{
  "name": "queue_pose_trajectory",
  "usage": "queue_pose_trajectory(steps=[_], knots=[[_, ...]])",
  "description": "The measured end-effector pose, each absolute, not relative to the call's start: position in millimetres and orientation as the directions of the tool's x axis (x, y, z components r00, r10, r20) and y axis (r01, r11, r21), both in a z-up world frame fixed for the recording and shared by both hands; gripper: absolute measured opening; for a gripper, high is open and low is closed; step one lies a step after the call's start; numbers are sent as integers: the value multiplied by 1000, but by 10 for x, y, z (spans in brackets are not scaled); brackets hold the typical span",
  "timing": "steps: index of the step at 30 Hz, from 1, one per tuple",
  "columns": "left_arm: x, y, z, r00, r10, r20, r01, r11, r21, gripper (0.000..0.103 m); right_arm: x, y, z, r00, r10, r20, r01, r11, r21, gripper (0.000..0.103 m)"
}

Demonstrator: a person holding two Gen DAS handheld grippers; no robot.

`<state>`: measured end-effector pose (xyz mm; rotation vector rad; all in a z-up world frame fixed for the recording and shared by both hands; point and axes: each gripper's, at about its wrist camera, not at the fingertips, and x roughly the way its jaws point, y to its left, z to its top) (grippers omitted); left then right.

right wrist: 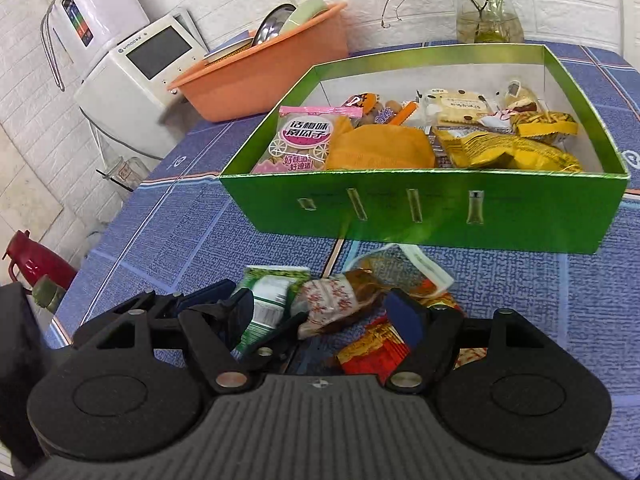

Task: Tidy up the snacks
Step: 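Grasp the green snack bag with the left gripper while the right grasps the brown jerky pack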

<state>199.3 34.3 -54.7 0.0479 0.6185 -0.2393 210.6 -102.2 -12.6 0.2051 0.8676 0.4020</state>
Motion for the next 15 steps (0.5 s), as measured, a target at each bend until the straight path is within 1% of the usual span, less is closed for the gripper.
queue_pose_trajectory(steps=[2, 4, 5, 6, 10, 12, 15], knots=[[1985, 430, -532, 786, -222, -577, 232, 971, -57, 50, 2190, -1022, -192, 576, 429, -696, -241, 903, 357, 103], [1982, 545, -507, 781, -236, -578, 218, 971, -102, 49, 2257, -1029, -243, 584, 426, -691, -216, 902, 374, 103], [1979, 602, -497, 779, -244, -578, 210, 970, -126, 45, 2276, -1019, -240, 590, 420, -689, -209, 905, 372, 103], [1964, 663, -483, 775, -258, -577, 206, 966, -156, 43, 2300, -1004, -232, 590, 412, -694, -192, 907, 376, 103], [1861, 778, -469, 760, -312, -570, 221, 949, -226, 43, 2392, -924, -178, 568, 381, -730, -123, 916, 382, 103], [1781, 793, -484, 748, -346, -566, 247, 937, -246, 43, 2414, -838, -161, 558, 352, -752, -126, 931, 343, 103], [1684, 777, -488, 746, -355, -564, 268, 935, -233, 43, 2416, -679, -169, 555, 329, -764, -167, 944, 286, 103]])
